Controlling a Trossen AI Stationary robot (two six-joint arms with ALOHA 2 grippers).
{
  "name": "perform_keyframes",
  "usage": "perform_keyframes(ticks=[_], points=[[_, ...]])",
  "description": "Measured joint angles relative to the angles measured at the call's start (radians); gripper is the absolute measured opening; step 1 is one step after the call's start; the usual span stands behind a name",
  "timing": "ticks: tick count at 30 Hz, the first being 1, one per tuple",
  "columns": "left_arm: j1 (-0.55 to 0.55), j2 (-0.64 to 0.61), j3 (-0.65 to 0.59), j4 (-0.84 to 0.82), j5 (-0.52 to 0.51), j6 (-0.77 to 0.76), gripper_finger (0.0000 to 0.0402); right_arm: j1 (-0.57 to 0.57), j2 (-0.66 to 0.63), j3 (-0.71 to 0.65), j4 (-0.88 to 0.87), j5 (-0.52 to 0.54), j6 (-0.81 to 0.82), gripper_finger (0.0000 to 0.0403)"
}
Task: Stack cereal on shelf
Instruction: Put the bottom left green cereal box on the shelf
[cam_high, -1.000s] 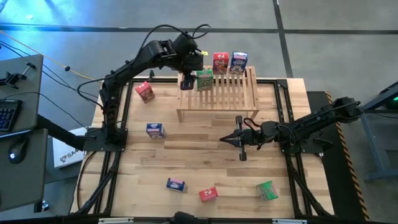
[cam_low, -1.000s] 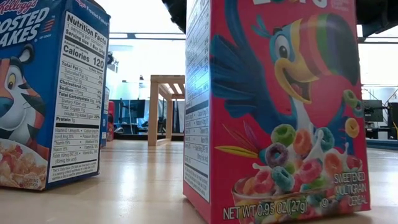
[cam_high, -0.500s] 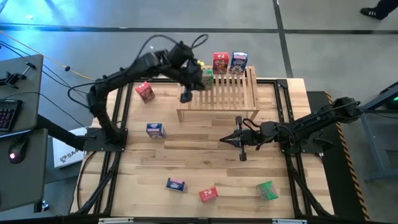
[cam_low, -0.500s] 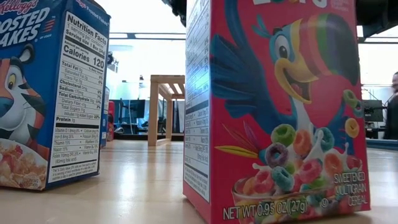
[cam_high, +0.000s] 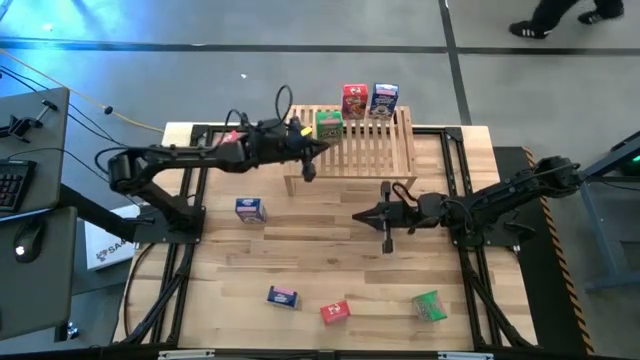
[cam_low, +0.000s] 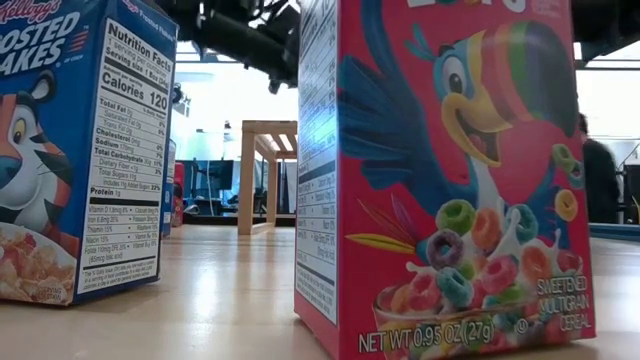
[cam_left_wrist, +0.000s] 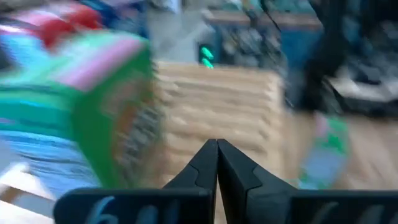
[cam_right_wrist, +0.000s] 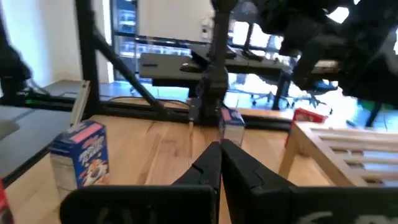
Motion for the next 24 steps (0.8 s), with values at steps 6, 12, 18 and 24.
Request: perform_keyframes(ticks=[6,12,18,24], points=[[0.008,0.100,-0.013,0.139,-0.033,-0.045,0.0001,0.001,0.000,0.000,-0.035,0.014,0.009,0.0000],[0.009,0.166,-0.013,0.197,-0.157,-0.047,0.0000,0.001,0.000,0.000,-0.040,0.019,0.016,0.0000],[0.035,0.182,-0.013,0.241,-0.203,-0.074,0.0000,0.001,0.000,0.000,-0.040,0.025,0.013,0.0000],[0.055,0.182,-0.013,0.243,-0.205,-0.073,0.0000,0.001,0.000,0.000,-0.039,0.025,0.005,0.0000]])
